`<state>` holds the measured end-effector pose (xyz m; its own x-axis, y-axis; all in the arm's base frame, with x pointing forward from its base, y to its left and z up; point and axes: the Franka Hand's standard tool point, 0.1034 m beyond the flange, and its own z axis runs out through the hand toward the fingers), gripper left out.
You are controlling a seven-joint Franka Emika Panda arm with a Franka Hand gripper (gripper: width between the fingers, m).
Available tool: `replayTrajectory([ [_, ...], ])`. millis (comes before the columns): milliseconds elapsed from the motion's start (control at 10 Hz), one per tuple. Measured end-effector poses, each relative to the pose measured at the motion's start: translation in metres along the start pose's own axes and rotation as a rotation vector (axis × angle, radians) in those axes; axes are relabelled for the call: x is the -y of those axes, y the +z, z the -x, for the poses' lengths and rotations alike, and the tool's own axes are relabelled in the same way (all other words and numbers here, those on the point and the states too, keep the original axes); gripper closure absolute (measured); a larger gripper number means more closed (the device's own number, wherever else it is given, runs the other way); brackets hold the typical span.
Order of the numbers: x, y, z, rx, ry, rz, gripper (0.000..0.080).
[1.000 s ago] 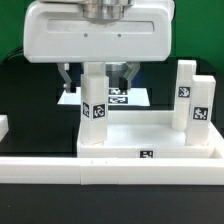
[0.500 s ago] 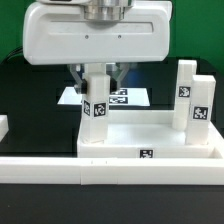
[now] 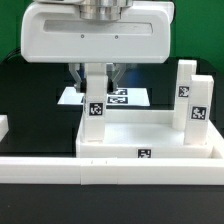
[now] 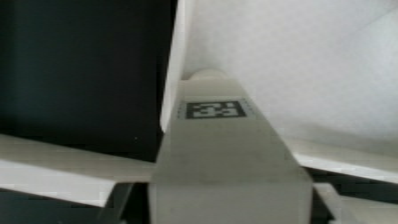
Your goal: Assemble desk
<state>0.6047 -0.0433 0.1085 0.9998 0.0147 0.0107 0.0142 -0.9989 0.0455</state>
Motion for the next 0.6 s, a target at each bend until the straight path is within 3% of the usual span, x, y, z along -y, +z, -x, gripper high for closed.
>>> replayTrajectory([
  [300, -0.0007, 0.0000, 0.0000, -0.001, 0.329, -0.001, 0.0512],
  [600, -0.0029, 0.0020, -0.0023, -0.028, 0.858, -0.024, 0.0511],
])
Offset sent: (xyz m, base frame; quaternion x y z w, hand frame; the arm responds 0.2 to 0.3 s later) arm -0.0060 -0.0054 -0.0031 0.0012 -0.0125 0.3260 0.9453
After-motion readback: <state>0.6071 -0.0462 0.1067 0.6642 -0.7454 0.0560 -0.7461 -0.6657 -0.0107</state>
